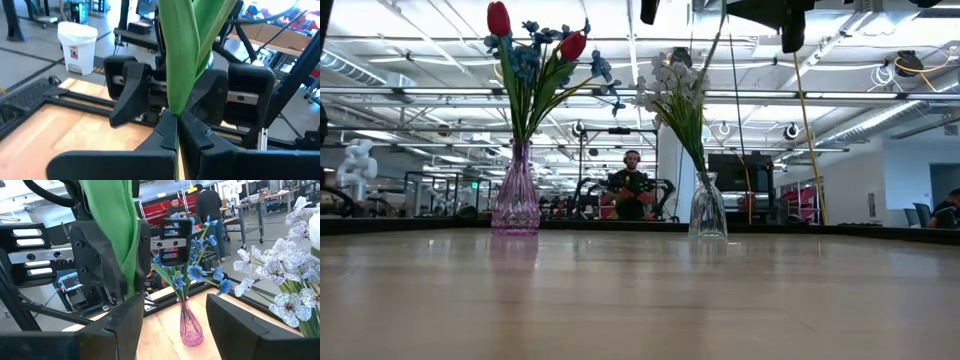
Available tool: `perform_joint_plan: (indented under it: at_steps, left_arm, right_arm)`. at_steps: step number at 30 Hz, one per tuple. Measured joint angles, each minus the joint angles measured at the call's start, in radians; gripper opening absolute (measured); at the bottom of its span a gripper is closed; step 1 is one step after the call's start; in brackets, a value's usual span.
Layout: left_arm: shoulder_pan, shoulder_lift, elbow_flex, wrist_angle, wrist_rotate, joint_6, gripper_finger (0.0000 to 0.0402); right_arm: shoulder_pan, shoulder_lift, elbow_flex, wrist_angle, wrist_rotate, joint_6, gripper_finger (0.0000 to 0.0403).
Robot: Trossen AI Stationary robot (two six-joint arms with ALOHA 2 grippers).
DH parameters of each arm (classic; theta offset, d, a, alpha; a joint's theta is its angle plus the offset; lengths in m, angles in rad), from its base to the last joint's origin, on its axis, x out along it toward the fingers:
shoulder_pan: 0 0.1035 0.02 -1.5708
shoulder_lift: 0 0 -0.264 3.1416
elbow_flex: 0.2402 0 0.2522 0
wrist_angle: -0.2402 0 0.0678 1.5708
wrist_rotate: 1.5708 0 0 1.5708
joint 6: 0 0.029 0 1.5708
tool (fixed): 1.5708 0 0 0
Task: Sort flowers into vase by color
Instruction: Put the white tulip into the transparent vase
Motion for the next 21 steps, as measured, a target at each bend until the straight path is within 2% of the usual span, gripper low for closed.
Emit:
perform_joint_plan:
  at_steps: [11,19,21]
  left_arm:
    - [0.0,0.0,-0.001,-0.02,-0.023,-0.003,0.0002]
    - [0.007,0.003,-0.004,-0.024,-0.04,-0.003,0.0002]
    - [0.01,0.003,-0.004,-0.025,-0.043,-0.003,0.0002]
  right_arm:
    - [-0.001,0.0,-0.001,-0.02,-0.025,0.014,0.0208]
    - [0.0,-0.006,0.003,-0.16,-0.027,0.042,0.0208]
    - [0.001,-0.018,0.003,-0.213,0.007,0.041,0.0208]
